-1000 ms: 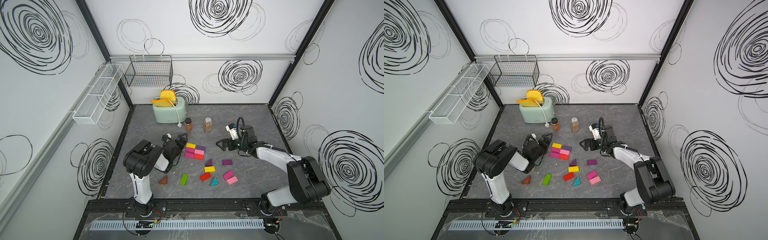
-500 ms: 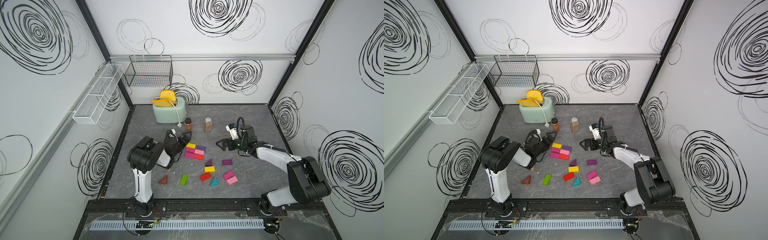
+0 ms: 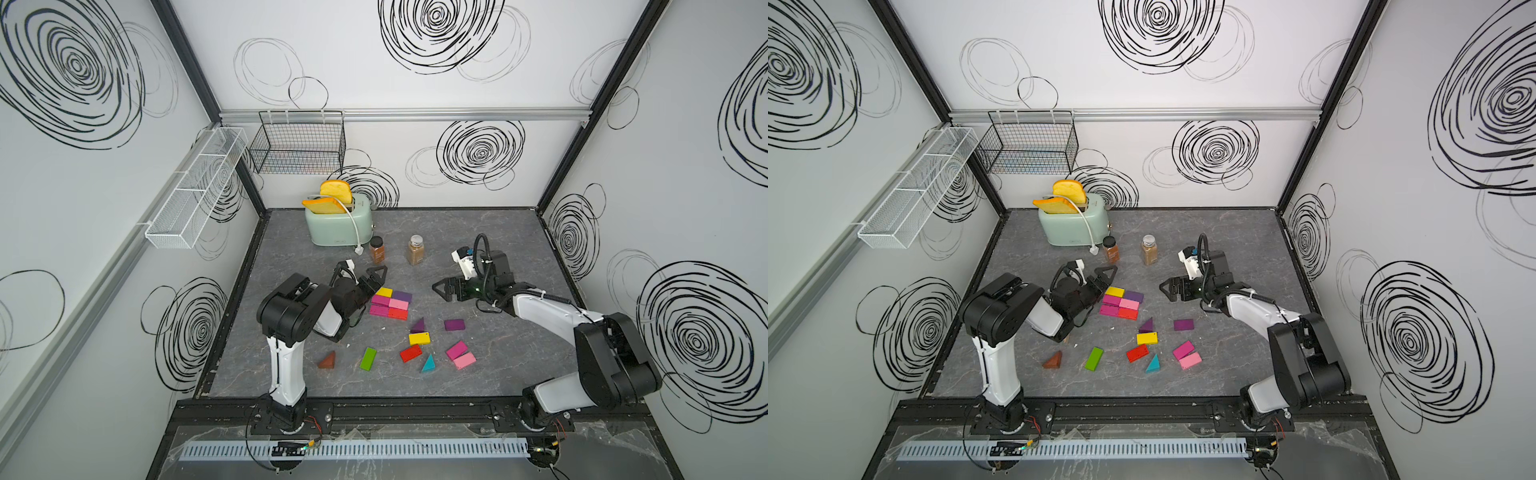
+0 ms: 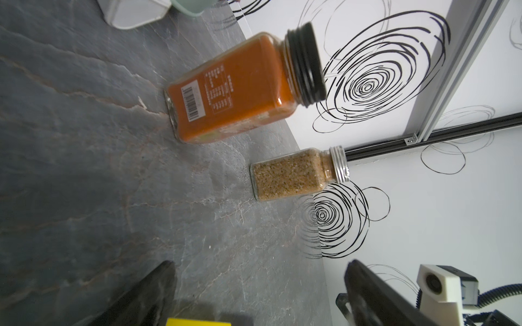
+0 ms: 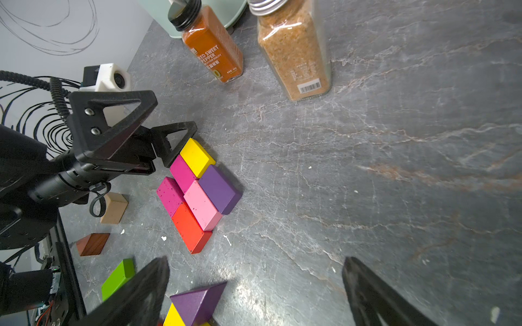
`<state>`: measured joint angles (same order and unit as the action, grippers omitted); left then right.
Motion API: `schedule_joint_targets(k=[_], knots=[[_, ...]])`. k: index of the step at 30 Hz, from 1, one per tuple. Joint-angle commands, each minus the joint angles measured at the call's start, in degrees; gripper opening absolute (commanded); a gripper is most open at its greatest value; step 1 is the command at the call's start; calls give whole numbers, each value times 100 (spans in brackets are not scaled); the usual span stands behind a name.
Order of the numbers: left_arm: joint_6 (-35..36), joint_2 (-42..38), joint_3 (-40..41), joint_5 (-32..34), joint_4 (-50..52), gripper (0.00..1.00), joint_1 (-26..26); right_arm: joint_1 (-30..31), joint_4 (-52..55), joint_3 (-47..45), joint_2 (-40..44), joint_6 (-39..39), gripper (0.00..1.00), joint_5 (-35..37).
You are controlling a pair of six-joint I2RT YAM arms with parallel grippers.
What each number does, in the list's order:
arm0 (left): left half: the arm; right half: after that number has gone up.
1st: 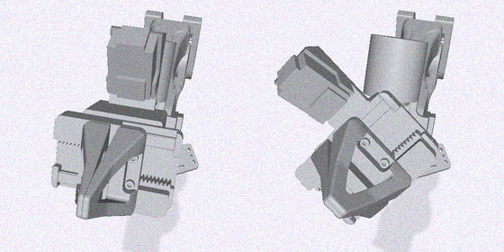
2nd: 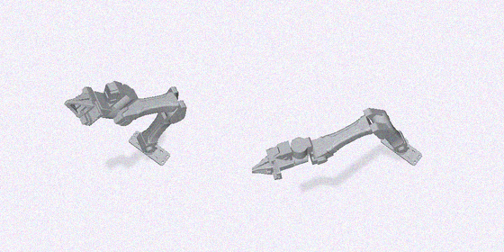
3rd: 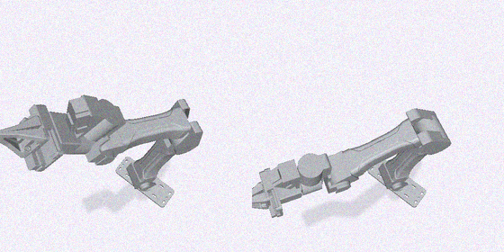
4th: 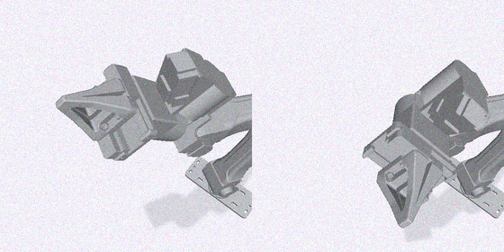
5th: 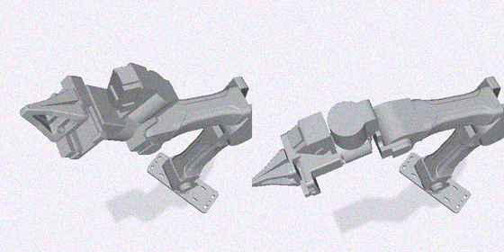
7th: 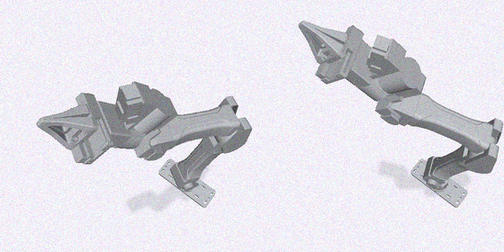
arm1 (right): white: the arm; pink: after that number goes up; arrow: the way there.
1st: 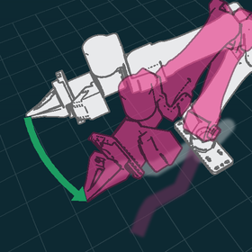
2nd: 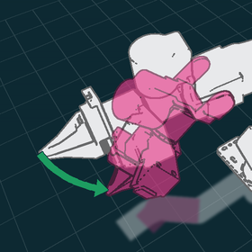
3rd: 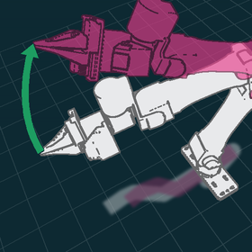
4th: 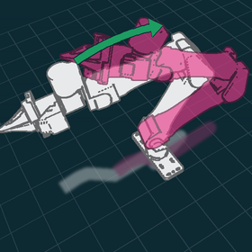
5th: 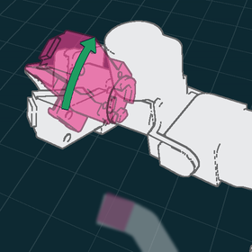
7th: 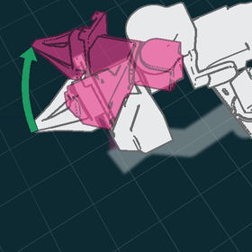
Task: Assemble a piece of candy with building blocks
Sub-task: Move the building blocks to the center of the board.
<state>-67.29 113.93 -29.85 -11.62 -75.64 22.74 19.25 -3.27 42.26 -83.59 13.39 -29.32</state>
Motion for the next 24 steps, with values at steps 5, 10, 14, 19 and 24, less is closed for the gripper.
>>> schedule_joint_targets(k=[5,10,14,19,24], knots=[[-65,323,234,-113,156,98,90,-34,3,-47,27,-82,99,14],[-65,299,250,-127,129,98,67,-26,-7,-60,4,-99,99,38],[38,133,237,-147,300,98,-21,-28,-5,-60,-8,-115,99,48],[608,-572,125,-180,1503,98,-306,7,101,59,-48,-214,99,139],[1771,-2031,-125,242,4203,98,-283,216,664,671,-404,-526,99,743]])
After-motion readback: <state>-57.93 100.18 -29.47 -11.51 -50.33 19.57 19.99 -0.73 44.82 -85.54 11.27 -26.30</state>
